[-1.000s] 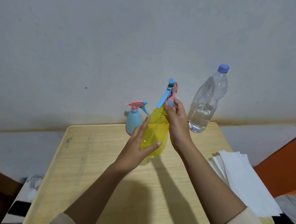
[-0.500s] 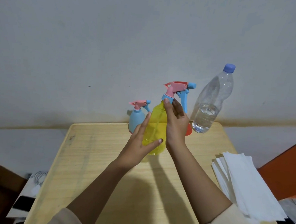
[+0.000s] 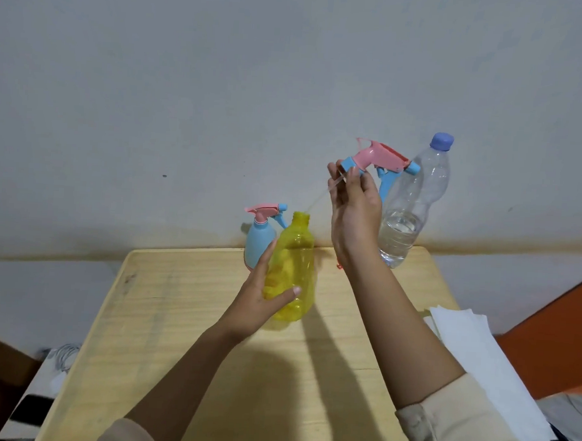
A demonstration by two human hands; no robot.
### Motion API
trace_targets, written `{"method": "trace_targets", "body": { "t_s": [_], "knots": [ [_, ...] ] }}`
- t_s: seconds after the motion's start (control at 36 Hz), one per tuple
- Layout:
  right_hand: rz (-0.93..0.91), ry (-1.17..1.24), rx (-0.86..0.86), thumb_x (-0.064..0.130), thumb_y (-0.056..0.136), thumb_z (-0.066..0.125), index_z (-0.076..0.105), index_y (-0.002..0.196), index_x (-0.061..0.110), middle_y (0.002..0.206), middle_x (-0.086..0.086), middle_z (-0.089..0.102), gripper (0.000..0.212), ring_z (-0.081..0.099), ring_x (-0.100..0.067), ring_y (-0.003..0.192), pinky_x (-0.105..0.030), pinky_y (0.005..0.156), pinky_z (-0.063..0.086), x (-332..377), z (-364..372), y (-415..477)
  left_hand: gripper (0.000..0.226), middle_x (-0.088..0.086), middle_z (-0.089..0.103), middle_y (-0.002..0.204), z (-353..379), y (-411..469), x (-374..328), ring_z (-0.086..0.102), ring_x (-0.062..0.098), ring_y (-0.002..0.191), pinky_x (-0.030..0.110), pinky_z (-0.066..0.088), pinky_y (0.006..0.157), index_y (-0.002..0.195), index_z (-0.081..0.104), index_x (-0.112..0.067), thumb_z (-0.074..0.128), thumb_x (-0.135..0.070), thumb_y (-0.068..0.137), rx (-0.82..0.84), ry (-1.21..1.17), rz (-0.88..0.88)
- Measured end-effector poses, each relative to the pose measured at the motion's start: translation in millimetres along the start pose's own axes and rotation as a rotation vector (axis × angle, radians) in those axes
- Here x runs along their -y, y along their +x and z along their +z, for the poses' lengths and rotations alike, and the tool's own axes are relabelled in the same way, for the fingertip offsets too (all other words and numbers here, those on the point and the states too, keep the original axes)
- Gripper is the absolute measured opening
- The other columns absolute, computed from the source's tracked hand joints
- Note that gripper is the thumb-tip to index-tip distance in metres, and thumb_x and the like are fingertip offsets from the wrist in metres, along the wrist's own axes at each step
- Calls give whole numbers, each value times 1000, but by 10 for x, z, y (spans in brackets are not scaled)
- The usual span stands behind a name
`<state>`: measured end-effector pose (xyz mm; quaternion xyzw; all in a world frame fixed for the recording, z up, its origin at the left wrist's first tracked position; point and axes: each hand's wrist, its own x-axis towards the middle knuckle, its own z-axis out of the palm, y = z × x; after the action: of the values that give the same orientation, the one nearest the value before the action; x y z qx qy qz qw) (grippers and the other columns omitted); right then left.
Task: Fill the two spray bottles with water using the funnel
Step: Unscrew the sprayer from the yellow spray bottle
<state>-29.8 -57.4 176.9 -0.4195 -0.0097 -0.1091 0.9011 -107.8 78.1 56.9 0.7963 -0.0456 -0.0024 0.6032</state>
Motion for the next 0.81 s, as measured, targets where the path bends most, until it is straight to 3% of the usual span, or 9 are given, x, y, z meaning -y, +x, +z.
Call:
{"method": "trace_targets", "body": {
  "t_s": [0.08,0.19,0.36,0.47,0.53,0.58,0.69,0.81],
  "knots": [
    [-32,96,-18,10,100,38,53,87,13,86,0,59,21,62,-10,90,-16,76,48,181,35,132,90,-18,24,151,20,17,156,27,3,138,41,32,113,140,11,-58,69,-58,72,-45,37,-33],
    [-66,56,15,10,101,37,53,87,12,88,-3,57,21,63,-9,86,-17,78,48,363,-77,255,97,-12,35,142,15,44,393,36,5,132,41,36,110,143,14,-52,71,-58,65,-124,42,-88],
    [208,-424,31,14,100,40,54,84,15,82,-4,60,21,60,-11,76,-20,71,47,-70,-719,232,103,0,45,124,98,103,615,46,11,112,39,43,99,142,27,-39,71,-55,50,-254,82,-153],
    [442,-890,109,13,98,41,48,73,17,71,-1,48,27,51,-14,67,-30,73,47,-691,-1347,-5,107,6,43,133,164,129,797,43,15,117,33,40,95,145,27,-25,69,-61,54,-238,157,-120],
    [513,-1072,162,15,97,44,49,72,21,69,3,49,26,51,-20,72,-33,74,43,-929,-1594,-122,105,3,41,136,196,121,886,41,14,121,30,37,98,145,26,-25,68,-63,56,-244,167,-122],
    [540,-1171,183,16,96,45,52,76,20,73,2,52,21,51,-22,80,-31,76,39,-1063,-1732,-201,104,1,39,137,225,117,943,40,12,122,28,35,98,145,26,-26,68,-61,57,-263,174,-128],
    [448,-1285,184,13,96,45,54,96,9,85,-1,53,10,47,-17,78,-18,55,32,-1171,-1790,-251,98,-6,36,137,238,137,1033,40,13,125,33,38,100,143,22,-33,83,-40,65,-307,164,-135],
    [414,-1257,132,15,93,47,48,87,8,81,-5,56,9,48,-12,67,-15,52,34,-1325,-1772,-269,97,-2,39,144,173,169,1153,44,18,129,48,43,102,144,22,-38,74,-53,63,-307,158,-156]
  ]
}}
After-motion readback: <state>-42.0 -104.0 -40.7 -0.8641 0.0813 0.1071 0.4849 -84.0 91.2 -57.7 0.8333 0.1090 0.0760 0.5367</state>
